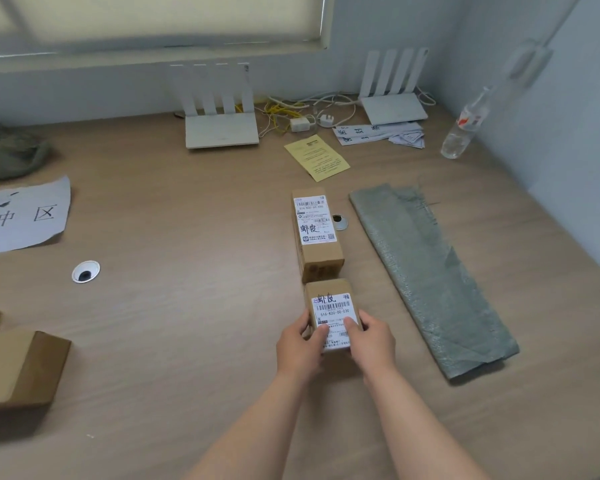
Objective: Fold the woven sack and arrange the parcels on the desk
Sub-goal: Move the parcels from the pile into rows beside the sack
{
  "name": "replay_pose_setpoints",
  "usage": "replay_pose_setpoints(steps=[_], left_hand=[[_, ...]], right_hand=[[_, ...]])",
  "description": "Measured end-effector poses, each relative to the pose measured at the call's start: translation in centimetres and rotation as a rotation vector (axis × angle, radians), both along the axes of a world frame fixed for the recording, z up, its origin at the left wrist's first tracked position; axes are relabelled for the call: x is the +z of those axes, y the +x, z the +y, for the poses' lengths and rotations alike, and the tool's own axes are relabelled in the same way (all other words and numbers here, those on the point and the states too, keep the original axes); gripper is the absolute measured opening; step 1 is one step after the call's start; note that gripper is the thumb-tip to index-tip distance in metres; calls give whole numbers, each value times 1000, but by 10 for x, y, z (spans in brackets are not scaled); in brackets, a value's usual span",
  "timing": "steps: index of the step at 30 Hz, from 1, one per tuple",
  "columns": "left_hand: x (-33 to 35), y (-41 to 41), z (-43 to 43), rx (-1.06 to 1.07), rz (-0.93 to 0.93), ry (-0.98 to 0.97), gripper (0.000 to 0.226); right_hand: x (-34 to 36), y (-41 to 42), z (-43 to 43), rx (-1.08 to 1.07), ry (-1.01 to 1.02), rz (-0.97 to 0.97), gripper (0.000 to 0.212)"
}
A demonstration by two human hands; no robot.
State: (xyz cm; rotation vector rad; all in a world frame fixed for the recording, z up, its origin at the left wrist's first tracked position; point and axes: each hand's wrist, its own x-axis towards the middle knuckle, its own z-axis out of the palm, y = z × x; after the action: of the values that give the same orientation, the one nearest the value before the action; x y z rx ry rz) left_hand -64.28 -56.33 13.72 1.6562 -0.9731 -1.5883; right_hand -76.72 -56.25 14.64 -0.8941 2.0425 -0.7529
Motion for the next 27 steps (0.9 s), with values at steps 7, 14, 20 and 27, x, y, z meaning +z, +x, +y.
replay_pose_setpoints(steps=[7, 14, 20, 27], left_hand=[[-12, -2, -24, -8, -19, -47, 39], [4, 24, -20, 24, -109, 1, 66], [41, 106, 10, 42, -139, -151, 57], [57, 256, 71, 138, -259, -217, 56]], right_hand=[[-12, -8, -22, 19, -1, -15, 16], [7, -7, -17, 3, -22, 27, 59], [55, 57, 6, 106, -254, 80, 44], [72, 209, 41, 398, -195, -263, 47]])
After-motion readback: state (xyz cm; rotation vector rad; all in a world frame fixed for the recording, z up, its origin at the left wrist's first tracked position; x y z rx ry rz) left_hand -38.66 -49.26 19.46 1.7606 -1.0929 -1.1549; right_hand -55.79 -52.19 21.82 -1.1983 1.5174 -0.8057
